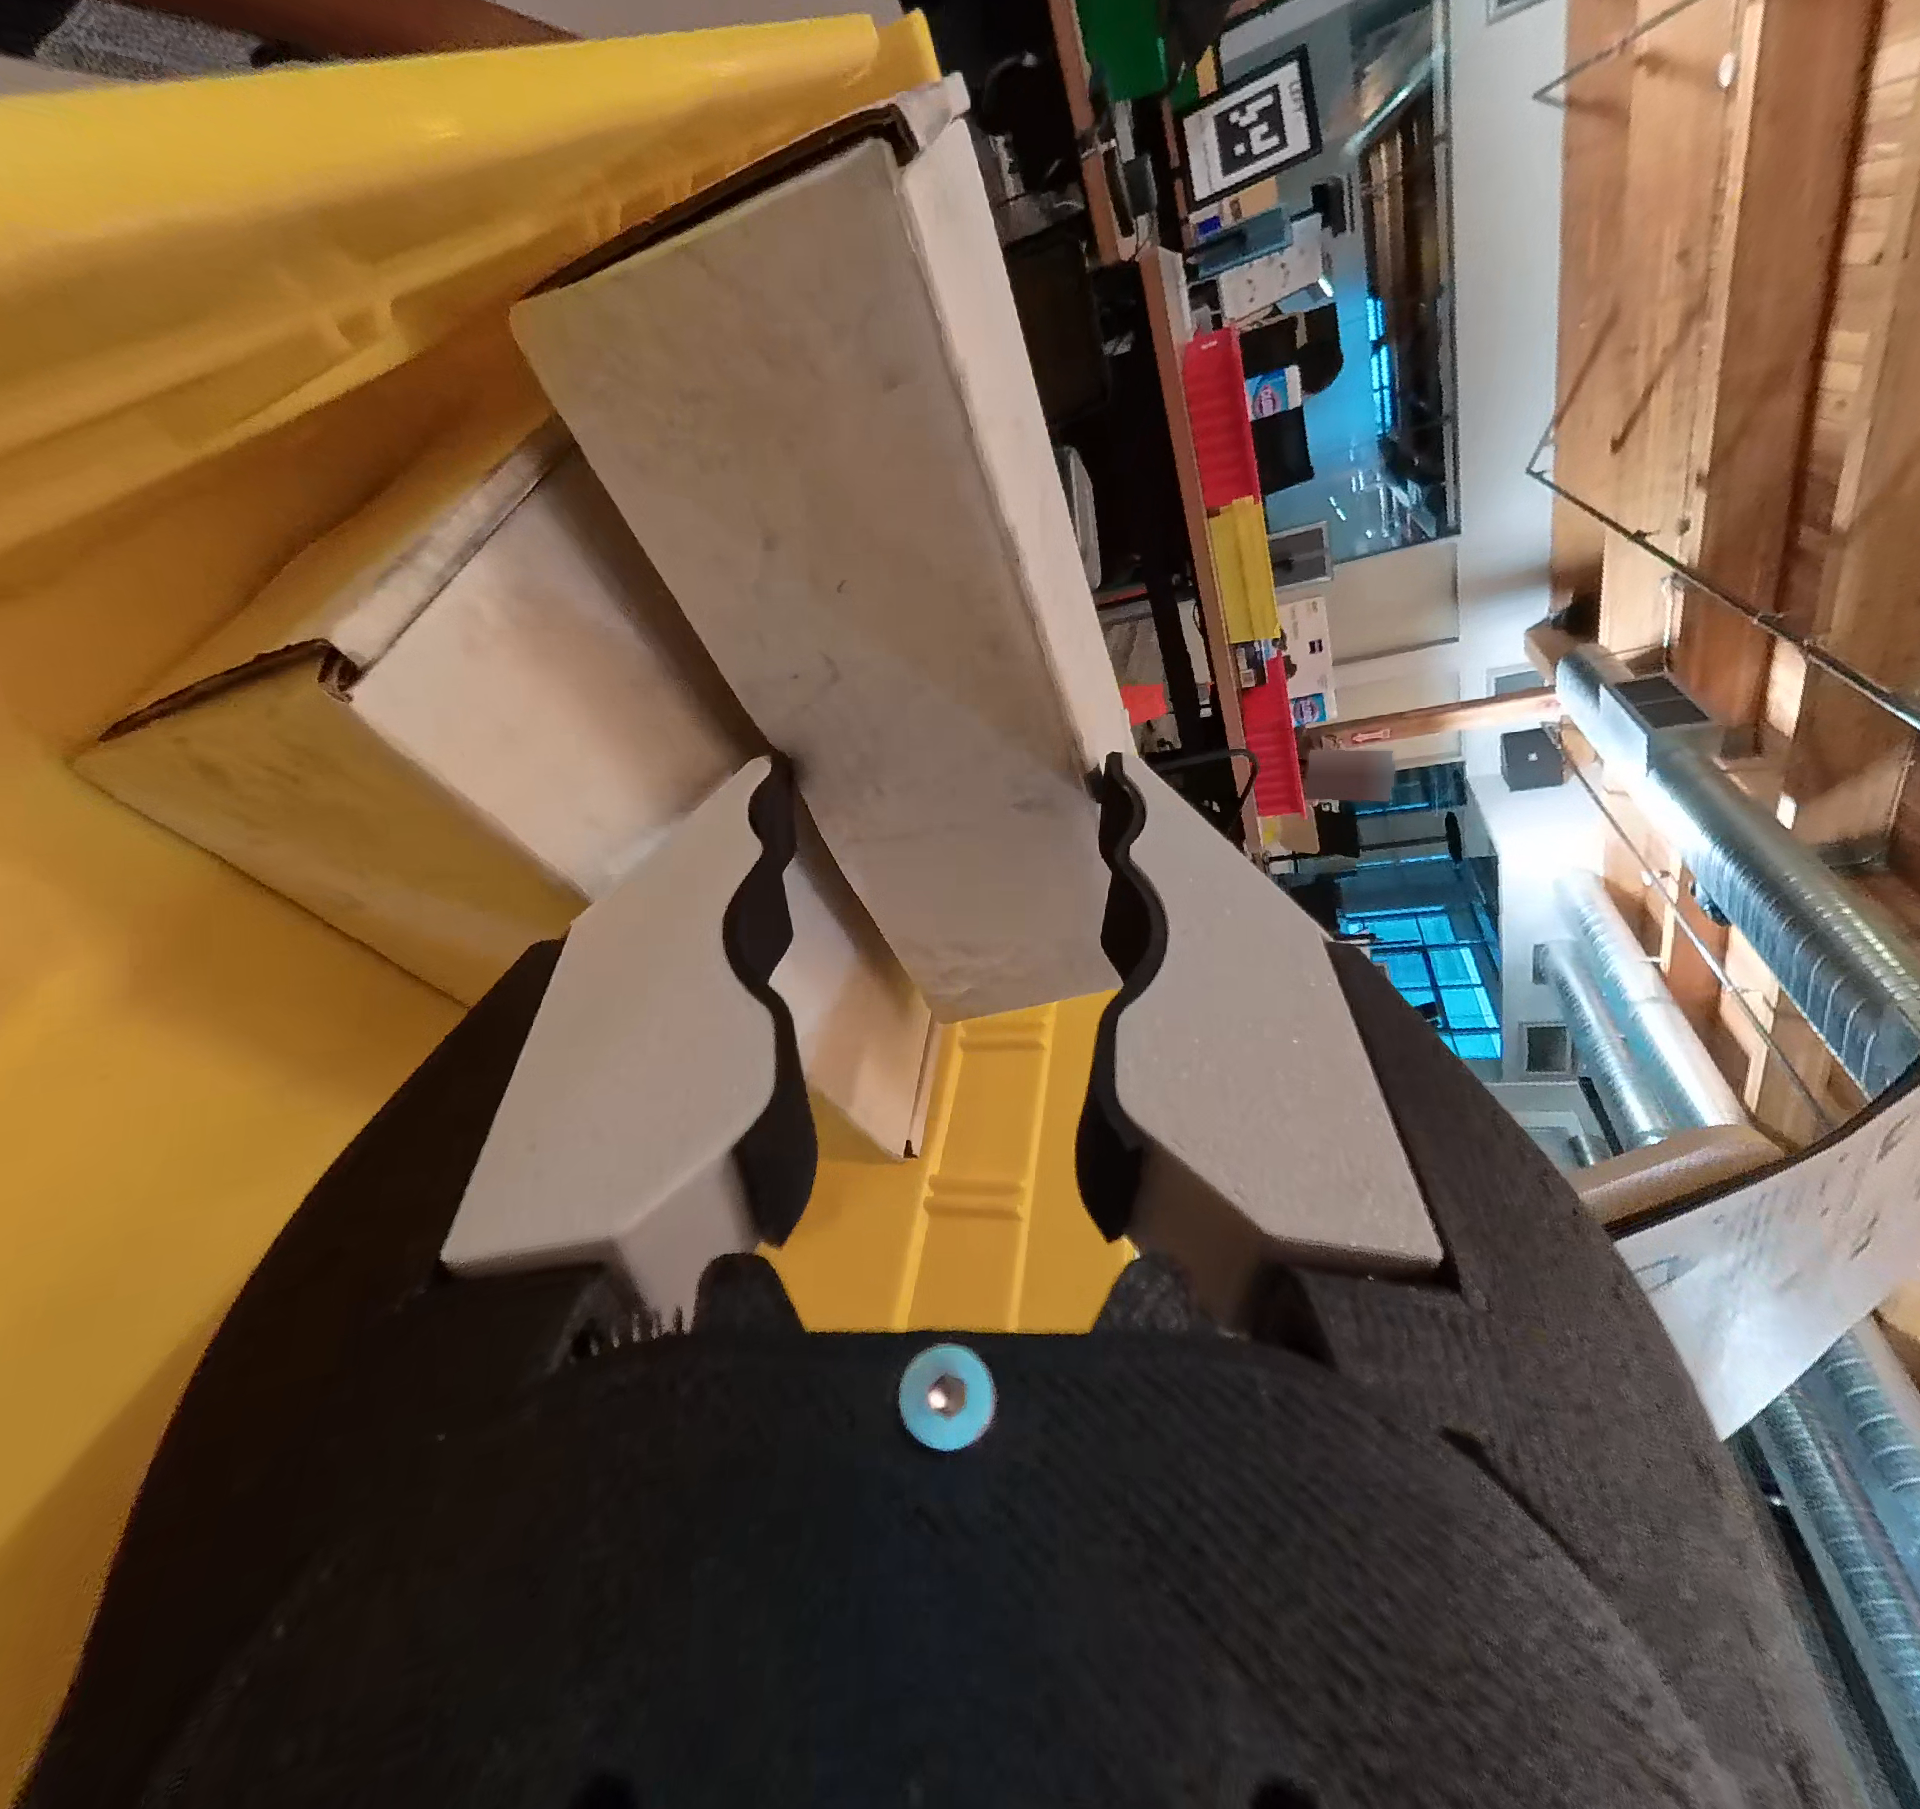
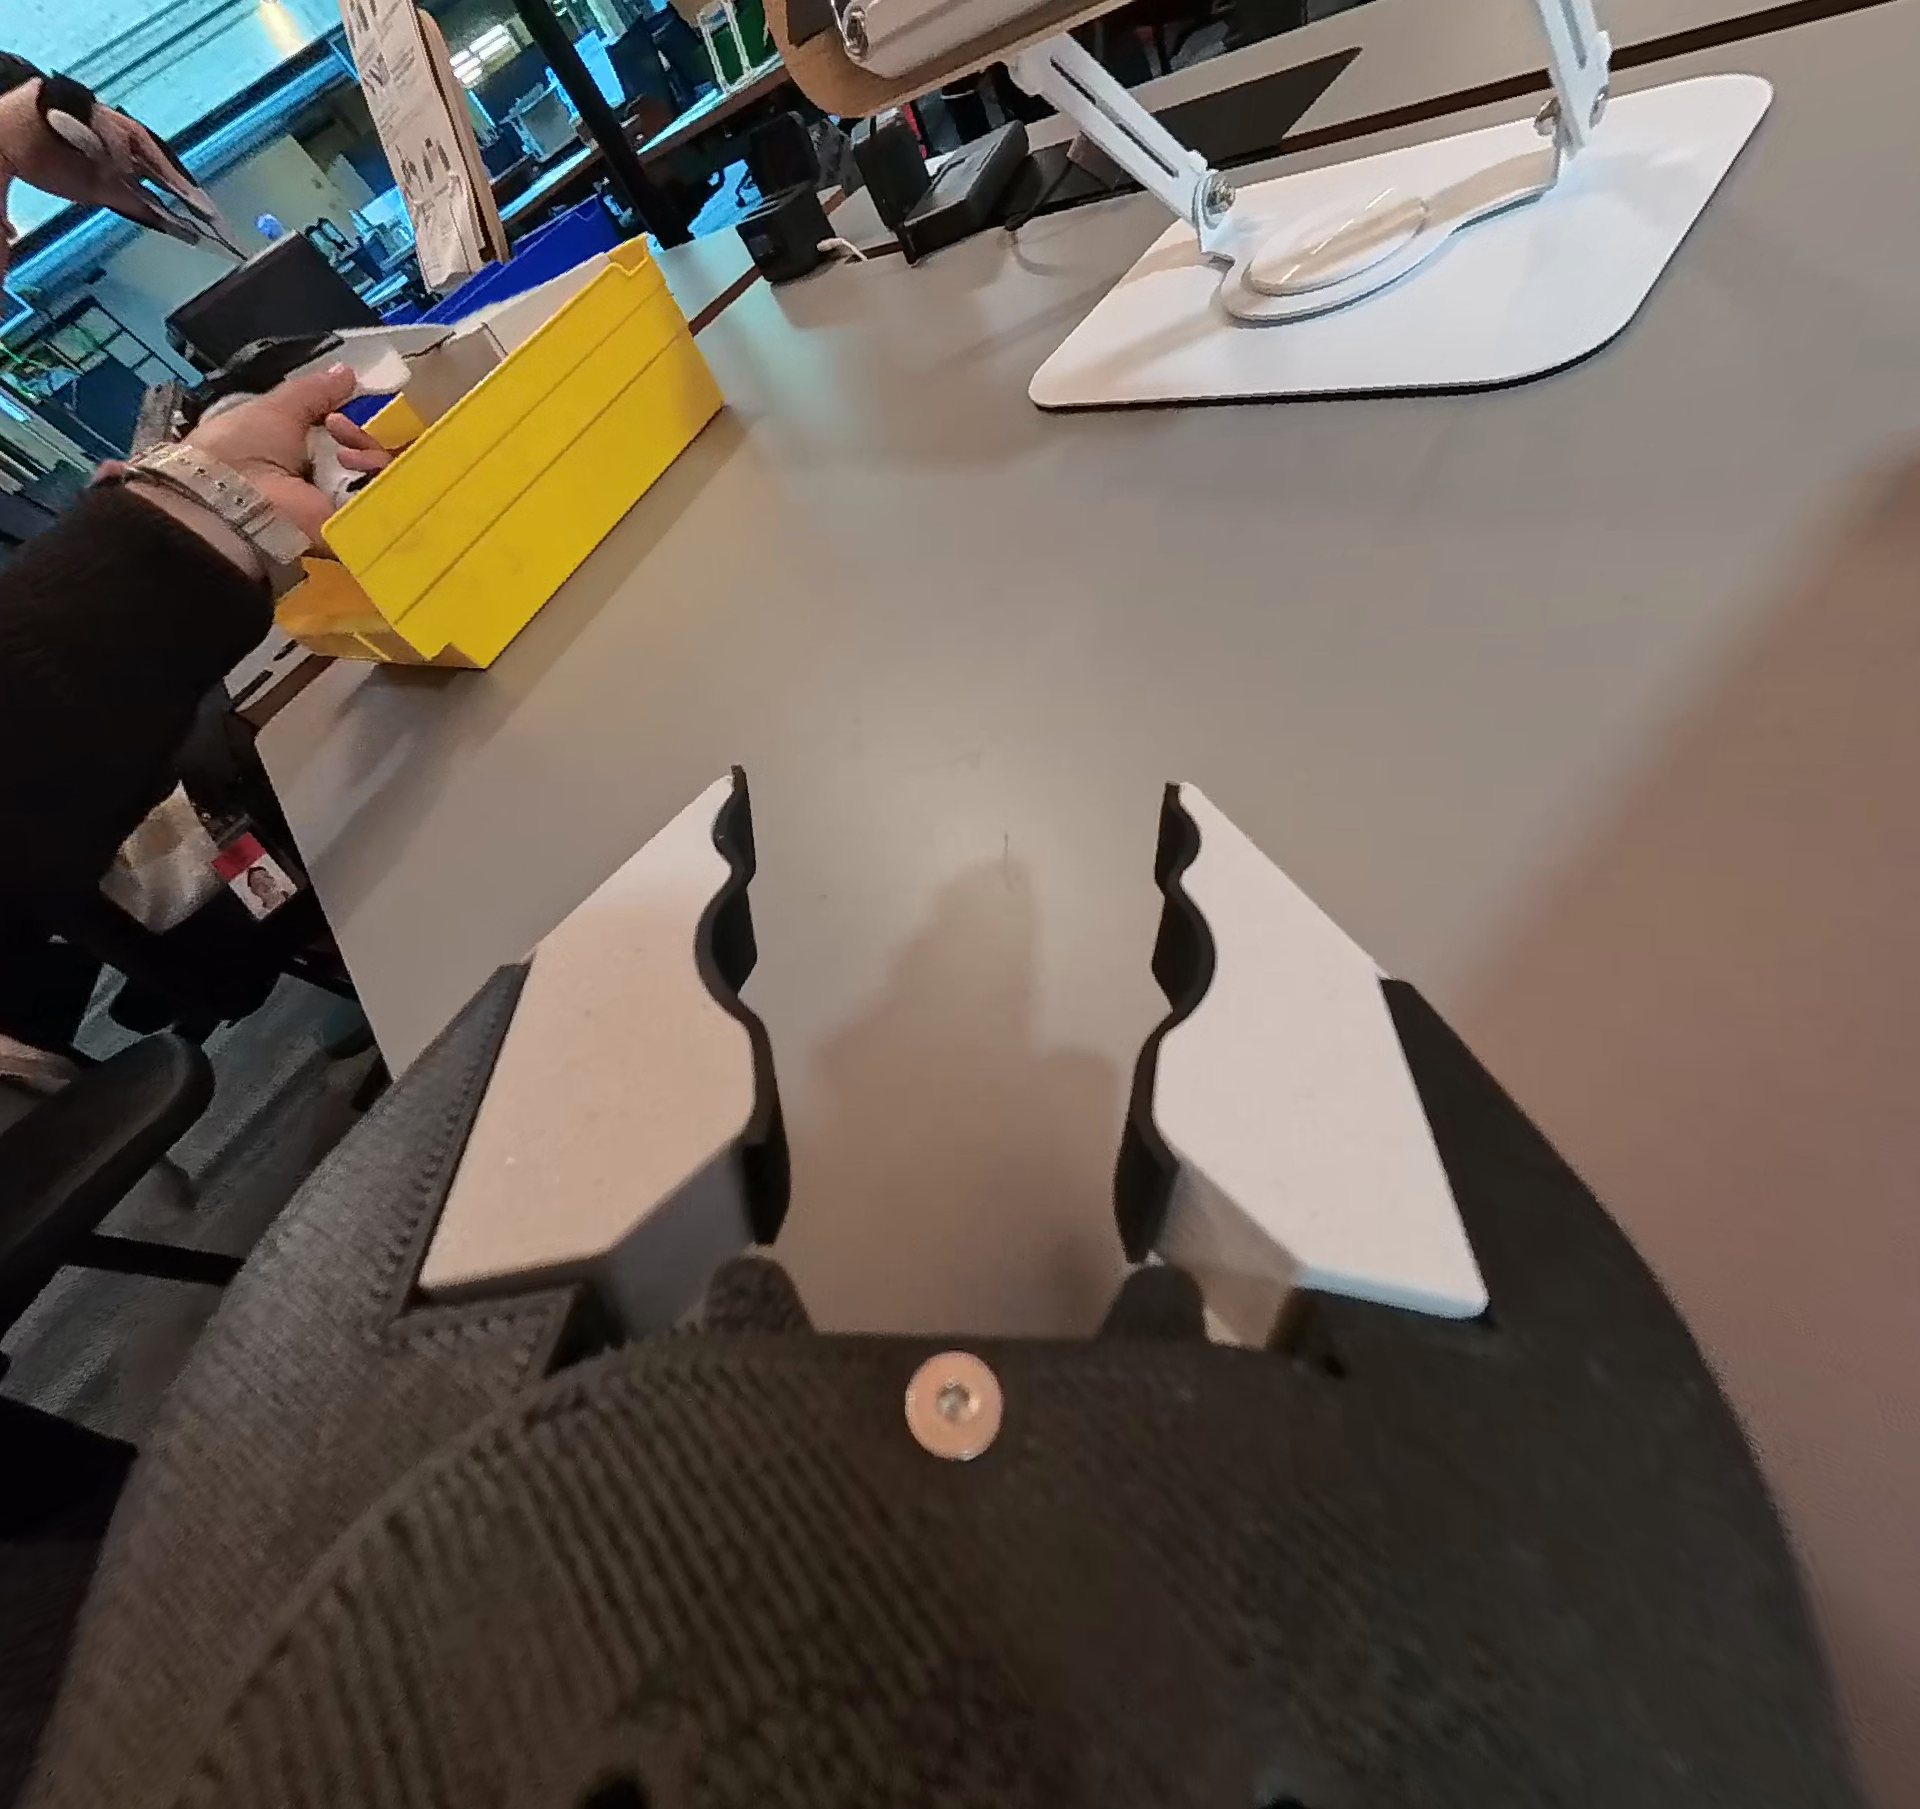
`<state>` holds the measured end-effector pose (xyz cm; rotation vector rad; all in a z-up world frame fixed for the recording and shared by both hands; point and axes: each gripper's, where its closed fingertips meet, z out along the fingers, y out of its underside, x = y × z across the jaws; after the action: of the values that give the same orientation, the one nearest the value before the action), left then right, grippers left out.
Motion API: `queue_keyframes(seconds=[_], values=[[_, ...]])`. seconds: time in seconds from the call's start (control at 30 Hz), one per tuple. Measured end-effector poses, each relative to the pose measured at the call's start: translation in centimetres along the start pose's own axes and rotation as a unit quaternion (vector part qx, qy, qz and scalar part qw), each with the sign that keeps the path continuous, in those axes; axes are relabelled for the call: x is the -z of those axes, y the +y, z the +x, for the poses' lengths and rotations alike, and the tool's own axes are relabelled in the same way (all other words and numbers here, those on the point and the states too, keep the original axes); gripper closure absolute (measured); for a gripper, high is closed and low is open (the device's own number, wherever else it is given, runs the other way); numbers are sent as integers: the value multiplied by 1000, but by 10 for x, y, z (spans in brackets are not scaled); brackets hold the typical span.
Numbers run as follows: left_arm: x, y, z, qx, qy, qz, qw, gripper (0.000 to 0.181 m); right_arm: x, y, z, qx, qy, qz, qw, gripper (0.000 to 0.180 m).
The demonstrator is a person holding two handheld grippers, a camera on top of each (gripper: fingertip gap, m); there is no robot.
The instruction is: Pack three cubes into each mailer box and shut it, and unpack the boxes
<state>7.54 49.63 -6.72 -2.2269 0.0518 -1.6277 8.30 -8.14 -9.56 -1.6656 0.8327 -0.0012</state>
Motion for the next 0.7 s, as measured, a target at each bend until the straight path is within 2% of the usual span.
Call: queue_keyframes(seconds=[0.4, 0.53, 0.7], values=[[52, -25, 29, -24, 43, 77, 996, 127, 9, -5, -11, 13, -11, 10, 1000, 102], [57, -16, 26, -50, 16, 41, 998, 127, 11, -7, -16, 22, -14, 13, 1000, 103], [61, -8, 18, -28, 18, 1, 999, 125, 11, -6, -22, 32, -17, 13, 999, 103]])
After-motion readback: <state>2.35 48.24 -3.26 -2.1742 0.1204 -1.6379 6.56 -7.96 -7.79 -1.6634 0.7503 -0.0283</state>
